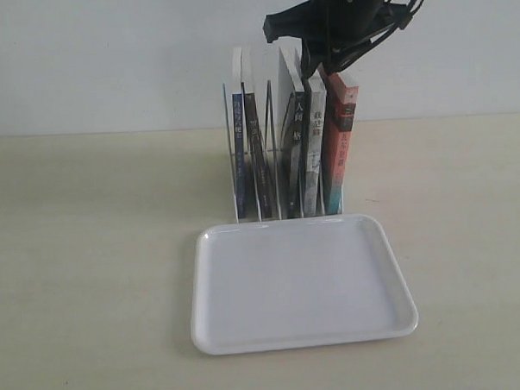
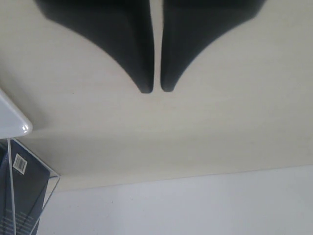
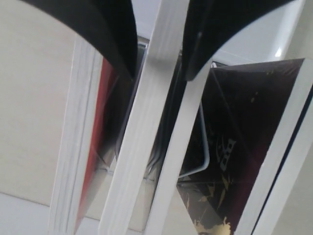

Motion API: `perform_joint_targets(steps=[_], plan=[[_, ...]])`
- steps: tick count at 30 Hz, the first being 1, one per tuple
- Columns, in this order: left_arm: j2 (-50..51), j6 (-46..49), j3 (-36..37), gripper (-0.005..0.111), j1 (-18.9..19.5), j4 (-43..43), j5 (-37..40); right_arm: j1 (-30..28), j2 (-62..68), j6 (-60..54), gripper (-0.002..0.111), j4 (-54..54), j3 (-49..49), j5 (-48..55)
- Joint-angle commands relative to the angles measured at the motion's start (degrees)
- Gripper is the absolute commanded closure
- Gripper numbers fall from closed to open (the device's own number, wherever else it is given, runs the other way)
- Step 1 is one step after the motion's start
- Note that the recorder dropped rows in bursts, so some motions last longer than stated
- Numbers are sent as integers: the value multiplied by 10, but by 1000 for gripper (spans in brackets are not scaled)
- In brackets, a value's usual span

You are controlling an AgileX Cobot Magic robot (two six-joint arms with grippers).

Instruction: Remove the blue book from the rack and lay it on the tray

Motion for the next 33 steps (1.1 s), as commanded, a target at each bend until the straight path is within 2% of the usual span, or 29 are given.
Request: perform_joint_targets(steps=[1, 33], plan=[[-2, 2, -2, 102, 1, -1, -7, -2, -3, 1, 77, 5, 0, -6], [-2, 2, -2, 102, 1, -1, -7, -2, 26, 17, 77, 4, 0, 7]])
